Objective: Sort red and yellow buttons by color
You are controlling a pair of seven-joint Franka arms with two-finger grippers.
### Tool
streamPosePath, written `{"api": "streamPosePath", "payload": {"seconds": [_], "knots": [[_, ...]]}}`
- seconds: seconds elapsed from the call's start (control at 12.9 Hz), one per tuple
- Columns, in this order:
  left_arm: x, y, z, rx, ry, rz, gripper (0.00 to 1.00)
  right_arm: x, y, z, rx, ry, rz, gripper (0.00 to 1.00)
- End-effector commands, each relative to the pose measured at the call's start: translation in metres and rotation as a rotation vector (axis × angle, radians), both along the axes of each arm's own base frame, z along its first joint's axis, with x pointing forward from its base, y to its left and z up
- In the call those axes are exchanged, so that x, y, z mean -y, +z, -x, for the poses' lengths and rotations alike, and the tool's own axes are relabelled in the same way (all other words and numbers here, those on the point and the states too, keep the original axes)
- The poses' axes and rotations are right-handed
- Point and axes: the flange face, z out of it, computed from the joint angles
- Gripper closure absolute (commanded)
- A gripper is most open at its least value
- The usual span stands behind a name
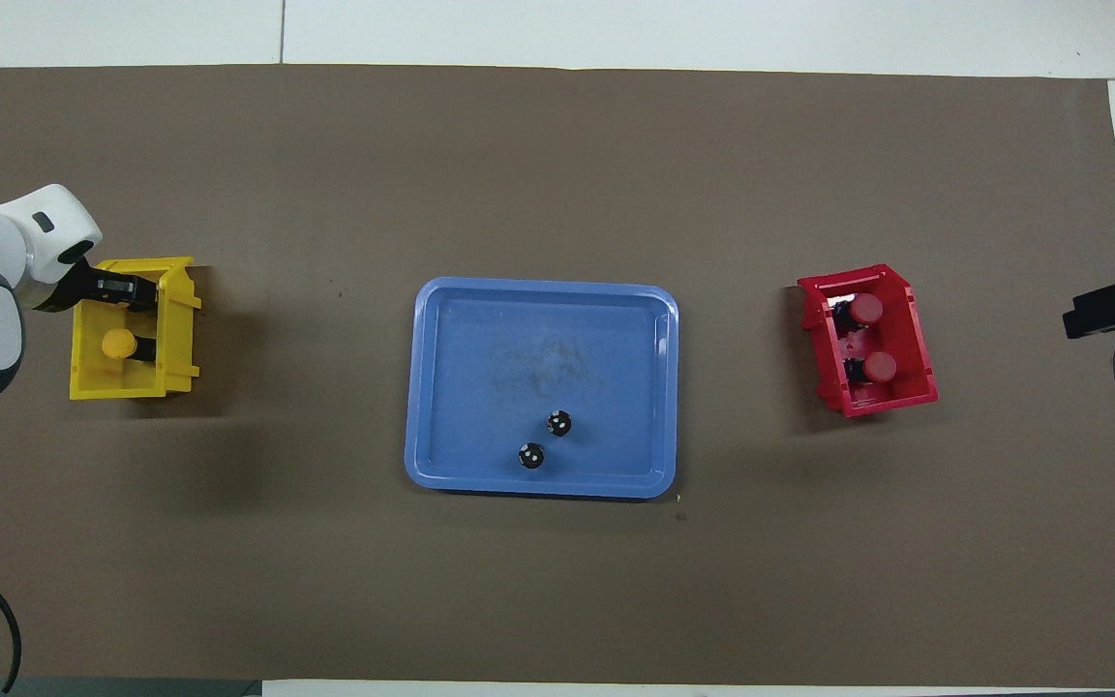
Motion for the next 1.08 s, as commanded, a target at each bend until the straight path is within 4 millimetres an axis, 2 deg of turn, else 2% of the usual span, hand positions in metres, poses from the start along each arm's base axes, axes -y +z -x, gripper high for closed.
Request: {"api": "streamPosePath", "payload": {"seconds": [0.0, 0.08, 0.15, 0.23, 0.31, 0.46, 0.77, 1.01], "knots": [[-0.006, 0.026, -0.008, -0.003, 0.020, -0.006, 0.31, 0.000, 0.002, 0.004, 0.003, -0.016, -0.005, 0.01], [-0.007, 0.037, -0.011, -0.004, 0.078, 0.016, 0.24, 0.000, 0.002, 0.004, 0.003, -0.016, -0.005, 0.01], [-0.010, 0.040, -0.013, -0.001, 0.140, 0.037, 0.14, 0.000, 0.002, 0.004, 0.003, -0.016, -0.005, 0.01], [-0.004, 0.041, -0.013, 0.000, 0.141, 0.038, 0.04, 0.000, 0.001, 0.004, 0.002, -0.016, -0.005, 0.01], [-0.003, 0.044, -0.014, -0.003, 0.136, 0.035, 0.00, 0.000, 0.001, 0.004, 0.002, -0.016, -0.005, 0.01], [-0.002, 0.070, -0.014, -0.044, 0.108, -0.008, 0.00, 0.000, 0.001, 0.004, 0.002, -0.016, -0.005, 0.01], [0.022, 0.159, -0.016, -0.125, 0.076, -0.033, 0.00, 0.000, 0.000, 0.004, 0.000, -0.016, -0.005, 0.01], [0.047, 0.215, 0.010, -0.116, 0.047, -0.011, 0.00, 0.000, 0.001, 0.004, 0.002, -0.016, -0.005, 0.01]]}}
